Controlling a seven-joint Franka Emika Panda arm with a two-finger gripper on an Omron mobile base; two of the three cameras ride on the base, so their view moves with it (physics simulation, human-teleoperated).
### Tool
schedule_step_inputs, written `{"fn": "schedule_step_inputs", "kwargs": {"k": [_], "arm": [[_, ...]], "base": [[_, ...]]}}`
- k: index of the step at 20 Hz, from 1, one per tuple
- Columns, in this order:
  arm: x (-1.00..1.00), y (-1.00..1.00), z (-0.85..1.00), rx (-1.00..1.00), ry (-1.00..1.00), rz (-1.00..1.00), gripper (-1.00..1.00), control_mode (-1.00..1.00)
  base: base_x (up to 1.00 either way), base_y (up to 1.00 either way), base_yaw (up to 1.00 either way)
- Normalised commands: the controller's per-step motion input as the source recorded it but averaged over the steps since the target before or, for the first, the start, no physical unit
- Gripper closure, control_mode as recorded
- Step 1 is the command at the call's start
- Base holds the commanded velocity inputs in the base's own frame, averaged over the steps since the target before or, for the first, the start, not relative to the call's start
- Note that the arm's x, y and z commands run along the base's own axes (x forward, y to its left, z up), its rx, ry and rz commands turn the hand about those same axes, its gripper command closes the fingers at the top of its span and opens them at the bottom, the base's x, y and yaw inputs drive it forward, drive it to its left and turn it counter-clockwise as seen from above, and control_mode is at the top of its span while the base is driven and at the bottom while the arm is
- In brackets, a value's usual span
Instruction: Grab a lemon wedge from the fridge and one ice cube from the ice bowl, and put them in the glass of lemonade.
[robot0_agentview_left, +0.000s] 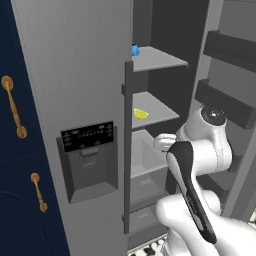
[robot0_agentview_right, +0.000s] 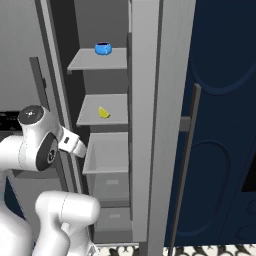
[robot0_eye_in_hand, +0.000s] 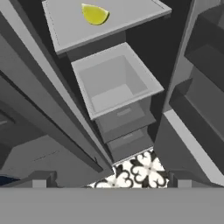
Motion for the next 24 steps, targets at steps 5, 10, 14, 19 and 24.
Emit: {"fn": "schedule_step_inputs", "kwargs": {"k": [5, 10, 14, 19, 24], "arm": [[0.1, -0.12, 0.17, 0.0, -0.07, 0.18, -1.0, -1.0], [0.19, -0.02, 0.01, -0.02, -0.11, 0.15, -1.0, -1.0], [0.17, -0.2, 0.0, -0.14, -0.09, 0.11, -1.0, -1.0], [0.23, -0.11, 0.12, -0.15, -0.01, 0.09, -1.0, -1.0], [0.34, -0.01, 0.07, -0.06, 0.0, 0.13, -1.0, -1.0]], "base": [[0.0, 0.0, 0.0], [0.0, 0.0, 0.0], [0.0, 0.0, 0.0], [0.0, 0.0, 0.0], [0.0, 0.0, 0.0]]}}
